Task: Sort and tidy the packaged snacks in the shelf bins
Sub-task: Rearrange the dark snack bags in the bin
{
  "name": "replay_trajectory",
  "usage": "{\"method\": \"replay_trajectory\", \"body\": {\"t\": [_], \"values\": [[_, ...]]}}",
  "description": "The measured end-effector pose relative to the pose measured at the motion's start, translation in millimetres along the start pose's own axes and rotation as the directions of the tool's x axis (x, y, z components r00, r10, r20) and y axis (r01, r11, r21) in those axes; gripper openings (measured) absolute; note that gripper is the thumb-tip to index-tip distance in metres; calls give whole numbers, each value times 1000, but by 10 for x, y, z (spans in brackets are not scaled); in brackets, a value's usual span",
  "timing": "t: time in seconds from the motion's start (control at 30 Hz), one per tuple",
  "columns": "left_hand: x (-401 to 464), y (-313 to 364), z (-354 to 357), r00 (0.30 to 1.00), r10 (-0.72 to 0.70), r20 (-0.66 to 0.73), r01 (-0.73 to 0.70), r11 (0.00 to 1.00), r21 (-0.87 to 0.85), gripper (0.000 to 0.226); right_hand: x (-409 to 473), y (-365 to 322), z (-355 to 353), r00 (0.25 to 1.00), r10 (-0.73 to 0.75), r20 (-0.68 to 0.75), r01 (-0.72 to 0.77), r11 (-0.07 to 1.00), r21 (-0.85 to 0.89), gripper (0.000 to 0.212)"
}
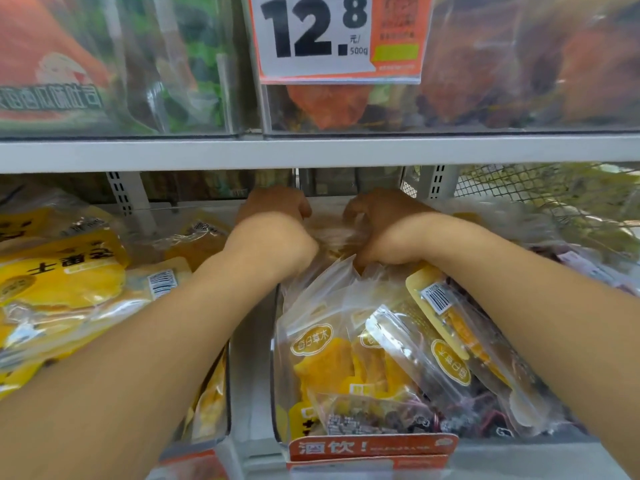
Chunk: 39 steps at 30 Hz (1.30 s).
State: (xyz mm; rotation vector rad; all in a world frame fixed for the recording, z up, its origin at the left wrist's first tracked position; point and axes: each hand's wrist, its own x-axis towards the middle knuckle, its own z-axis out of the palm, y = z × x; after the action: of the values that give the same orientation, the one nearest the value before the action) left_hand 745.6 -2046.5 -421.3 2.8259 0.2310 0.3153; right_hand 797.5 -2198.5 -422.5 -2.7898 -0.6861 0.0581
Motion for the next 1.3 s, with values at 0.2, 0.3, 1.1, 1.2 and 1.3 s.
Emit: {"method": "replay_trajectory", "body": {"t": [0.2, 0.3, 1.1, 1.2, 1.3], "values": [[-69, -103, -5, 1000, -22, 1, 22, 965, -260, 28, 118, -103, -21, 989, 38, 140, -23, 994, -107, 38], [-294, -27, 51, 992, 108, -64, -109, 994, -12, 33, 150, -50, 39, 998, -6, 64, 13, 994, -109, 24], [-969, 44, 91, 920, 388, 57, -392, 907, 150, 45, 8, -20, -34, 930, 293, -223, -287, 956, 60, 109], [-961, 24, 96, 907, 418, 47, -420, 894, 155, 42, -17, -65, -30, 912, 337, -234, -326, 941, 86, 95], [-982, 10, 90, 908, 419, 10, -417, 901, 119, 40, -33, -89, -41, 874, 362, -323, -343, 932, 118, 71]]}}
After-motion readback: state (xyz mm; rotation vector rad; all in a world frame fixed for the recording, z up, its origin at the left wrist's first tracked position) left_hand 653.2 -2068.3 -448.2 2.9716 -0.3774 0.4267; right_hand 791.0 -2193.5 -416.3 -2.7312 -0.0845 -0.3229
